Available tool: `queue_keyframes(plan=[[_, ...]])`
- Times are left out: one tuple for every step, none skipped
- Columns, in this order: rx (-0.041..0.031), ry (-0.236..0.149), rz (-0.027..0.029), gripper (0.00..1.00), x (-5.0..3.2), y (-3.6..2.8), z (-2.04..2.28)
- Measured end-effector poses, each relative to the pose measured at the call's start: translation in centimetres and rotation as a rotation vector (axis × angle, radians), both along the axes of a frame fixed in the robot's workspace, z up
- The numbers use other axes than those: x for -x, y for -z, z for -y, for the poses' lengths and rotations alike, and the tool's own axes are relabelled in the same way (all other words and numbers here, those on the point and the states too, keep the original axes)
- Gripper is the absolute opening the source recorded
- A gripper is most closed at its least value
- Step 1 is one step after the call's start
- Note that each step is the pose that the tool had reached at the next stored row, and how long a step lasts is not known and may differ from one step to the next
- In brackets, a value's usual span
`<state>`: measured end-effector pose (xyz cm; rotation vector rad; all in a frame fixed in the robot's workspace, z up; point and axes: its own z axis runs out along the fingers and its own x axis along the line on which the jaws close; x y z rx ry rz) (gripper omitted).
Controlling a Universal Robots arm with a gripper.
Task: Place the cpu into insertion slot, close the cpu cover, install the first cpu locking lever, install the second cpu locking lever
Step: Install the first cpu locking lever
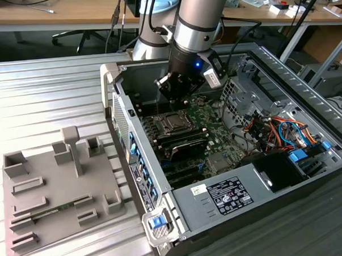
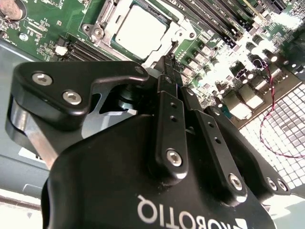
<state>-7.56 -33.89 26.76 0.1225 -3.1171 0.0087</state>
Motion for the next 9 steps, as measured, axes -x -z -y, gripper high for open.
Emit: queue_keyframes(plan=[[0.0,0.0,0.0,0.11,0.06,0.0,0.0],[0.0,0.0,0.0,0.11,0.1,0.0,0.0],[0.0,0.0,0.0,0.11,0.17,0.0,0.0],[0.0,0.0,0.0,0.11,0.21,0.0,0.0],[0.0001,0.0,0.0,0.11,0.23,0.0,0.0],[0.0,0.0,0.0,0.11,0.27,0.0,0.0],[0.0,0.0,0.0,0.11,0.34,0.0,0.0],[0.0,0.0,0.0,0.11,0.37,0.0,0.0],[0.0,0.0,0.0,0.11,0.39,0.0,0.0]])
